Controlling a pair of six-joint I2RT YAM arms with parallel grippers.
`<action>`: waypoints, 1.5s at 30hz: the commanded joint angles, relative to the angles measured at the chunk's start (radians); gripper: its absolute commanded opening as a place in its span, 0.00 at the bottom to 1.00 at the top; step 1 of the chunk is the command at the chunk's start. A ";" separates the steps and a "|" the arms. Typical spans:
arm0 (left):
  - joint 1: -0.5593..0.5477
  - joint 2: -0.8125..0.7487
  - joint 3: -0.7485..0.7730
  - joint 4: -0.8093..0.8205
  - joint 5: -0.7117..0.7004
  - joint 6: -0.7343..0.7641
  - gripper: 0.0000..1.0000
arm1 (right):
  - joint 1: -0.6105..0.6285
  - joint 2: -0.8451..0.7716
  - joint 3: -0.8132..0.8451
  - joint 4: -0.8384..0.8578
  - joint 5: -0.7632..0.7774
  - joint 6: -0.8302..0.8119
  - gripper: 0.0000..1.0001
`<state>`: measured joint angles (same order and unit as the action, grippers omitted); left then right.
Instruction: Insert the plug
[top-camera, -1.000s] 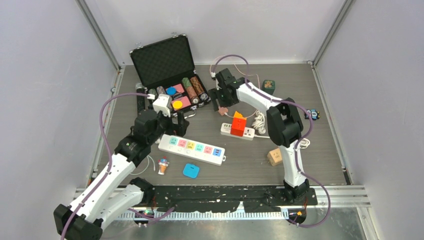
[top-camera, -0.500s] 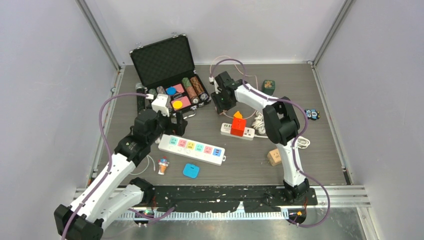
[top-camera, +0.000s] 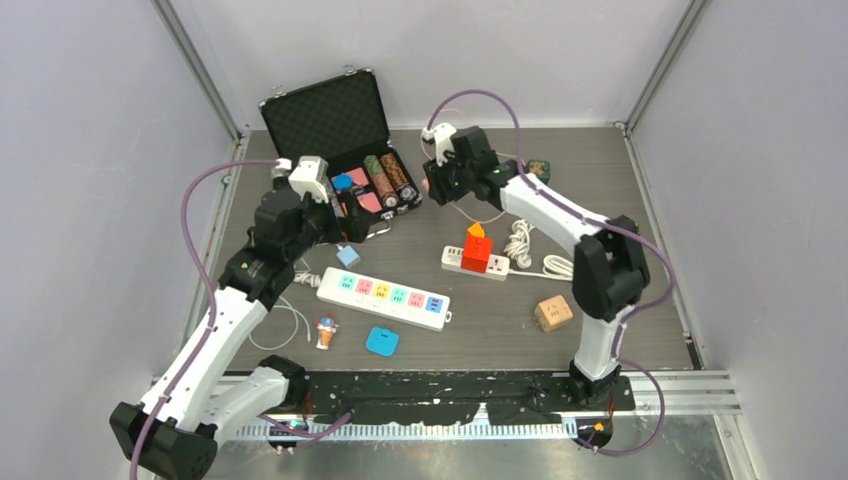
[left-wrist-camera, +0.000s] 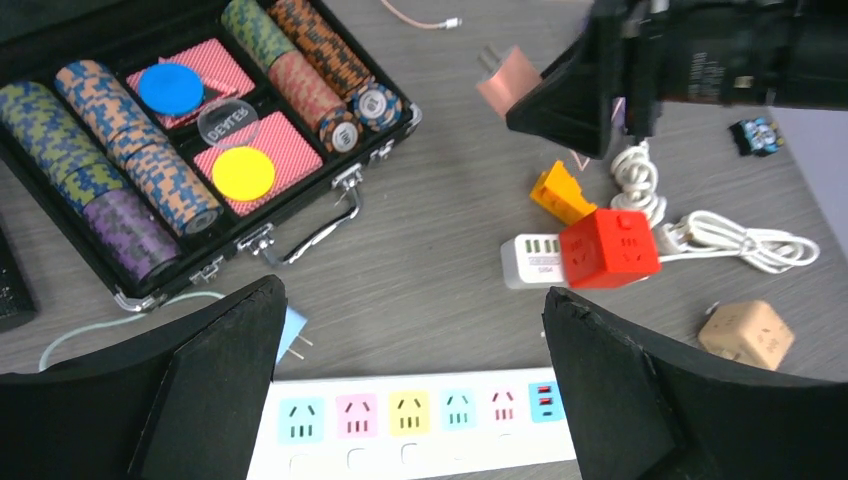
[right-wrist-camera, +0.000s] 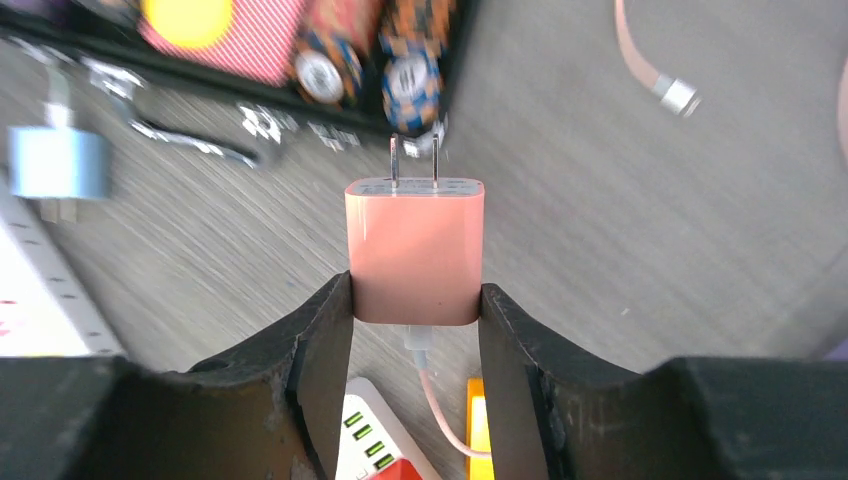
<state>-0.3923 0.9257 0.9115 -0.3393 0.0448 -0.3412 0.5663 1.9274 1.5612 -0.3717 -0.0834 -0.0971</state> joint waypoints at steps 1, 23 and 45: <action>0.028 -0.001 0.076 -0.022 0.088 -0.052 1.00 | 0.003 -0.202 -0.028 0.197 -0.111 -0.080 0.25; 0.056 0.149 0.269 0.008 0.384 -0.328 0.89 | 0.165 -0.504 -0.198 0.199 -0.409 -0.320 0.27; 0.057 0.265 0.314 -0.033 0.636 -0.415 0.31 | 0.198 -0.501 -0.172 0.135 -0.475 -0.333 0.26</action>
<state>-0.3401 1.1828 1.1984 -0.4168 0.6006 -0.7326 0.7582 1.4471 1.3529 -0.2756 -0.5259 -0.4416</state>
